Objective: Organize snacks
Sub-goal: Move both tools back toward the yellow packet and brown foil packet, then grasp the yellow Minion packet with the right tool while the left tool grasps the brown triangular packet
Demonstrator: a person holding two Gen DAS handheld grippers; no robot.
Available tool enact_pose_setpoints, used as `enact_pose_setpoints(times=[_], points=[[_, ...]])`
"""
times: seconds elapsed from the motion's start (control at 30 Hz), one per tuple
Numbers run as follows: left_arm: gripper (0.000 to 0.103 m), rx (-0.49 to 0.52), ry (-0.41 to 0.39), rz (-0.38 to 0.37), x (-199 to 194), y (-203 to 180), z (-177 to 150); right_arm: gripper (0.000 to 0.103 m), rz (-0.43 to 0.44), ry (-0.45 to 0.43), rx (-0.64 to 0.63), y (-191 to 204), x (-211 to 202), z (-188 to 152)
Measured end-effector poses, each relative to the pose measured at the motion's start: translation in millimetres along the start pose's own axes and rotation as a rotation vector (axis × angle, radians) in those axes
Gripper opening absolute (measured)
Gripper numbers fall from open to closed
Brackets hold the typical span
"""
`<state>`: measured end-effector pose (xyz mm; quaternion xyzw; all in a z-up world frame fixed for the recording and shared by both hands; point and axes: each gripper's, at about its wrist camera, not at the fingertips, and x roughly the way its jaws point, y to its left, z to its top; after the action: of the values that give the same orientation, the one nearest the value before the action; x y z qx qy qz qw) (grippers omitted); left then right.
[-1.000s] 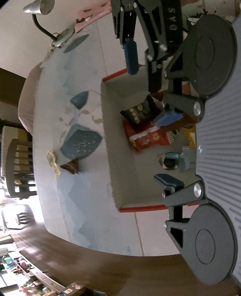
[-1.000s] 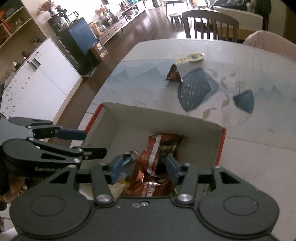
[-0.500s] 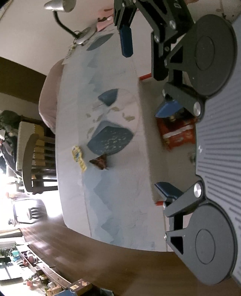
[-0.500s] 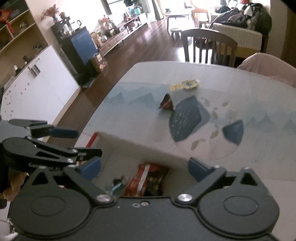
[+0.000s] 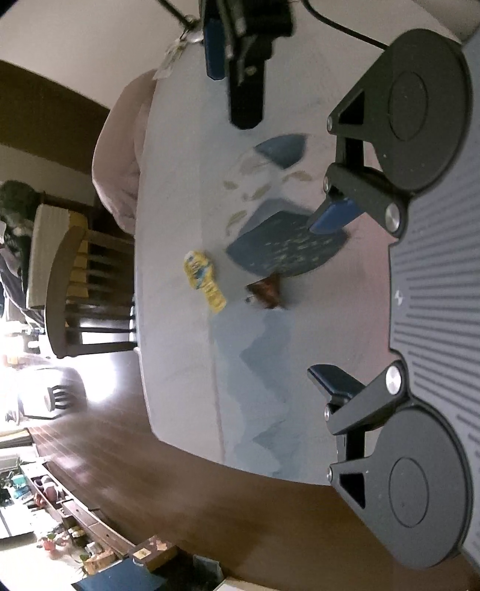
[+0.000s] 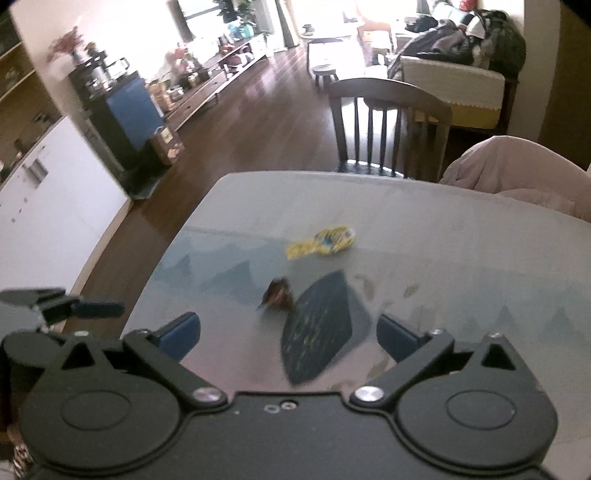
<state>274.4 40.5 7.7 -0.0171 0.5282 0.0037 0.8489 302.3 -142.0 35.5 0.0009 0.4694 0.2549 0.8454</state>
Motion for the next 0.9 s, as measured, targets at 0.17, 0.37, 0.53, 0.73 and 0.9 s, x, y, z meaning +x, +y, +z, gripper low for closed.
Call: enact_pose_setpoints(times=[0.17,0.37,0.53,0.73,0.9], points=[[0.078,0.019,0.016,-0.002,33.2,-2.8,30.7,0.102,-0.032,0.039,0.029,-23.9,46.6,40.5],[0.078,0.040,0.102,-0.010,85.0,-6.2,52.7,0.101,-0.057,0.129,0.019,-43.5,116.3,68.5],[0.078,0.055,0.174,-0.011,127.7,-8.7,62.9,0.100,-0.051,0.192,-0.003,-53.7,168.5,79.3],[0.078,0.026,0.249,0.005,175.1,-5.2,63.6,0.100,-0.051,0.268,-0.066,-56.6,222.9,81.9],[0.078,-0.003,0.254,0.007,197.2,0.2,60.1,0.099,-0.050,0.299,-0.092,-55.4,259.1,83.5]])
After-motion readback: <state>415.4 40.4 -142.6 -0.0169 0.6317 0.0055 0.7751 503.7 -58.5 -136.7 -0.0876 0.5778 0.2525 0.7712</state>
